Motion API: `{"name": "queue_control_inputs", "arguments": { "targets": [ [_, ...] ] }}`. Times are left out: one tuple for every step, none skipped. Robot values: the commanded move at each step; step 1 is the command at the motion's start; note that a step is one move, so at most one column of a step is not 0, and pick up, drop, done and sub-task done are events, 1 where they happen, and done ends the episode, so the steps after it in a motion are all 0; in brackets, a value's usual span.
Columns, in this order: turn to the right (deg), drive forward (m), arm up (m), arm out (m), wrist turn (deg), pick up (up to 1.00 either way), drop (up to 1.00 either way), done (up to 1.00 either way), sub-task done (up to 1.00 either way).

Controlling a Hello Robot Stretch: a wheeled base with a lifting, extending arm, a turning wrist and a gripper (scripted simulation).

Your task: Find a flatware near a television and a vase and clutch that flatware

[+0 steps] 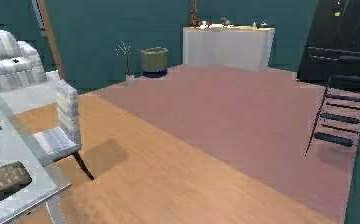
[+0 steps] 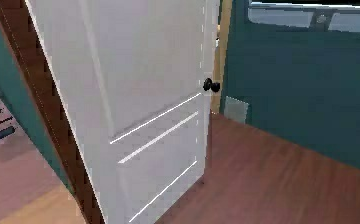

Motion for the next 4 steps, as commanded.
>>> {"name": "queue_control_inputs", "arguments": {
  "targets": [
    [0.0, 0.95, 0.00, 0.00, 0.0, 0.00, 0.00, 0.00, 0.00],
    [-21.0, 0.00, 0.00, 0.00, 0.0, 0.00, 0.00, 0.00, 0.00],
    [0.0, 0.80, 0.00, 0.00, 0.0, 0.00, 0.00, 0.00, 0.00],
    [-24.0, 0.00, 0.00, 0.00, 0.0, 0.00, 0.00, 0.00, 0.00]
  ]
}}
